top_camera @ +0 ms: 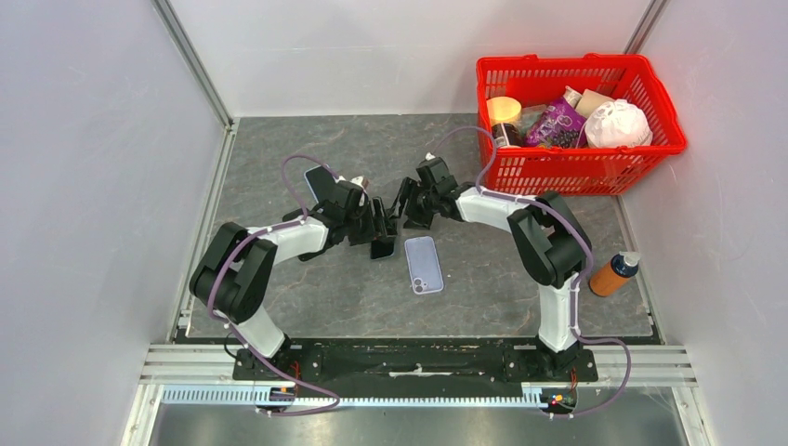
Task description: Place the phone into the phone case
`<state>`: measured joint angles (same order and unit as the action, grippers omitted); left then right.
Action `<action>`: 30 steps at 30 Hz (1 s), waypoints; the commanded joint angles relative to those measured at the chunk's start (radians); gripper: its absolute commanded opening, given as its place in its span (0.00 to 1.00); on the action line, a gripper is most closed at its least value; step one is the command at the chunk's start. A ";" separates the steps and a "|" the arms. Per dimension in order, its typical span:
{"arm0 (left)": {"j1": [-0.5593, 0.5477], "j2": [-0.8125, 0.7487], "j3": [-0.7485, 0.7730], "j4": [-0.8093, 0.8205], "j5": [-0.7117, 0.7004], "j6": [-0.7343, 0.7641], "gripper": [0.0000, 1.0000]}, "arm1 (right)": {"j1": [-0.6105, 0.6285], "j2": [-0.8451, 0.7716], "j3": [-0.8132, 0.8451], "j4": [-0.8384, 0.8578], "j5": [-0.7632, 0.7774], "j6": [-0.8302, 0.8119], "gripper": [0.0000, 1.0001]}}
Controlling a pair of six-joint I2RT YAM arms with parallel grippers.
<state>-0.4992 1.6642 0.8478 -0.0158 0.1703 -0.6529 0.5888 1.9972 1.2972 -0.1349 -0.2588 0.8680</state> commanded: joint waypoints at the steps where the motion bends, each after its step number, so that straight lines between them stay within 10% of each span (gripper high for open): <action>1: -0.010 0.035 -0.027 -0.023 0.043 -0.037 0.24 | 0.030 0.049 0.019 0.029 -0.038 0.038 0.65; 15: -0.010 0.056 -0.018 -0.021 0.007 -0.048 0.24 | 0.072 0.051 -0.052 0.118 -0.051 0.142 0.26; 23: -0.018 -0.020 -0.019 -0.043 0.022 -0.044 0.77 | 0.073 0.048 -0.049 0.127 -0.051 0.151 0.00; 30: -0.027 -0.136 -0.058 -0.081 0.018 -0.038 0.85 | 0.072 0.052 -0.027 0.126 -0.047 0.148 0.00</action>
<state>-0.5064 1.6142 0.8146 -0.0555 0.1719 -0.6727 0.6441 2.0434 1.2625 -0.0071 -0.3080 0.9993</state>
